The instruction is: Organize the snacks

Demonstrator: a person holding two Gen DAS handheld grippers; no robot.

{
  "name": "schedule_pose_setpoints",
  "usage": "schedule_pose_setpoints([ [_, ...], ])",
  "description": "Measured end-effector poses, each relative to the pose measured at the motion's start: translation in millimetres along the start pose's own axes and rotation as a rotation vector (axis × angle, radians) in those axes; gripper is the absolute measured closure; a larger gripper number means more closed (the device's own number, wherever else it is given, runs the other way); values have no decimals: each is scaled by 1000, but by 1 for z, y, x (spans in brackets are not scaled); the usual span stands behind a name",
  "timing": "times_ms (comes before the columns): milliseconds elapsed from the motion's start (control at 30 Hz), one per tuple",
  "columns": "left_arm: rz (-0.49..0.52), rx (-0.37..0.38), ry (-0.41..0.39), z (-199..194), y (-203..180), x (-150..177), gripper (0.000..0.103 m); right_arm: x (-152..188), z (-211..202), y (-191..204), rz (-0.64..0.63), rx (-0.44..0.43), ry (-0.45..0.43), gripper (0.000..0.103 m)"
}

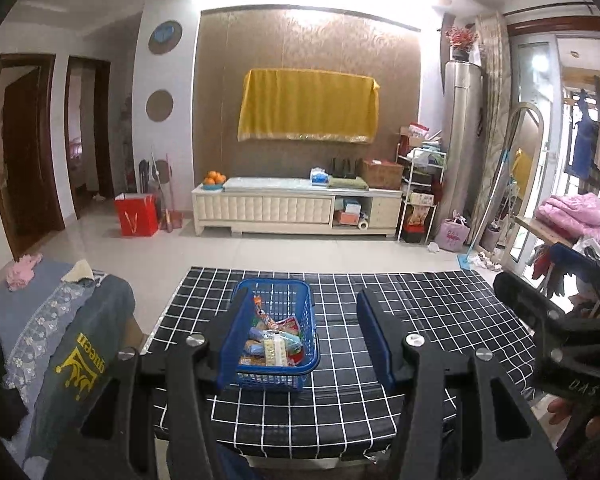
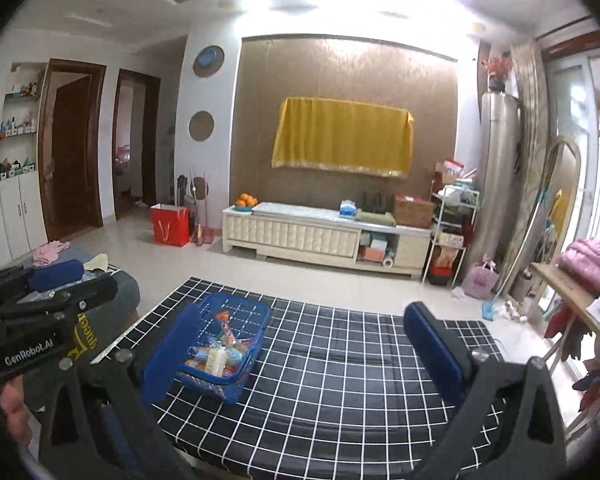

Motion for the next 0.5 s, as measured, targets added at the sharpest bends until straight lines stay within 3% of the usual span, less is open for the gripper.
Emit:
schedule_pose_setpoints([
  [167, 40, 5, -24, -17, -11, 8, 52, 5, -22, -1, 12, 14, -31, 0],
  [500, 59, 23, -30, -30, -22, 19, 52, 17, -30, -4, 40, 13, -5, 0],
])
Point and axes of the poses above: each gripper's, at about its wrist camera, not at the fingertips, and z roughly the way its jaws point, y to its left, x to its underside, the point moved 7 cm from there along z, roughly the way its jaws point, and after that the axes turned 2 degrees about -y, right-handed, at the moved point
